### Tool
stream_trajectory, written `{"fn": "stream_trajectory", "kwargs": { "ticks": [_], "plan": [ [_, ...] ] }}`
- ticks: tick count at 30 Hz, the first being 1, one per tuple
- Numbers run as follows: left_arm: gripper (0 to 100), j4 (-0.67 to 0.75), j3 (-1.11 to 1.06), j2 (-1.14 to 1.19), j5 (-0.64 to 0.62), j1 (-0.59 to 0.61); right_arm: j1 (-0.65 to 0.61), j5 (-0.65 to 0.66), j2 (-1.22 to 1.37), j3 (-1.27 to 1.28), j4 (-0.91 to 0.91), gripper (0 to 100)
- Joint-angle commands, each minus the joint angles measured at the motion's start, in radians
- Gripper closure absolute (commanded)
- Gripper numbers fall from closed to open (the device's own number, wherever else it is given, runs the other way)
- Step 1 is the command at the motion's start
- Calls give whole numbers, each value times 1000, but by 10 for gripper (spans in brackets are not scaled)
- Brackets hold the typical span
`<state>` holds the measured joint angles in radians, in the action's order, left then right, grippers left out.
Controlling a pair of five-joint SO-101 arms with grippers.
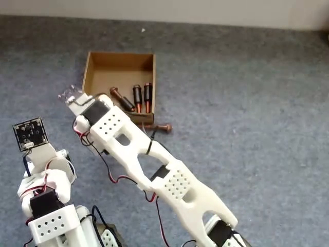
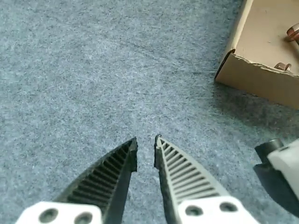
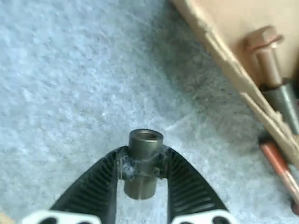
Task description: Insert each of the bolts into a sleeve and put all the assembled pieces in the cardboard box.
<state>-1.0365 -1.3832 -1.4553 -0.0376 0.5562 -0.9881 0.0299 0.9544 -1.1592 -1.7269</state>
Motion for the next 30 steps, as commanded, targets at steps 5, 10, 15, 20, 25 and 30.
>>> {"fn": "stream_trajectory", "kwargs": {
  "ticks": [5,10,15,20,25,30],
  "plan": [
    [916,23,2,-7,-12,15,44,-2,-36,-102,-41,994],
    [916,25,-4,-7,-12,12,64,-3,-104,-16,-42,994],
    [916,58,-10,-5,-12,10,81,-3,-297,188,-41,994],
    [916,58,-10,-5,-12,8,163,-3,-510,375,-39,994],
    [915,60,-24,-5,-12,-27,239,-8,-727,595,-7,994],
    [915,60,-25,-5,-8,-67,245,-8,-989,932,119,994]
  ]
}}
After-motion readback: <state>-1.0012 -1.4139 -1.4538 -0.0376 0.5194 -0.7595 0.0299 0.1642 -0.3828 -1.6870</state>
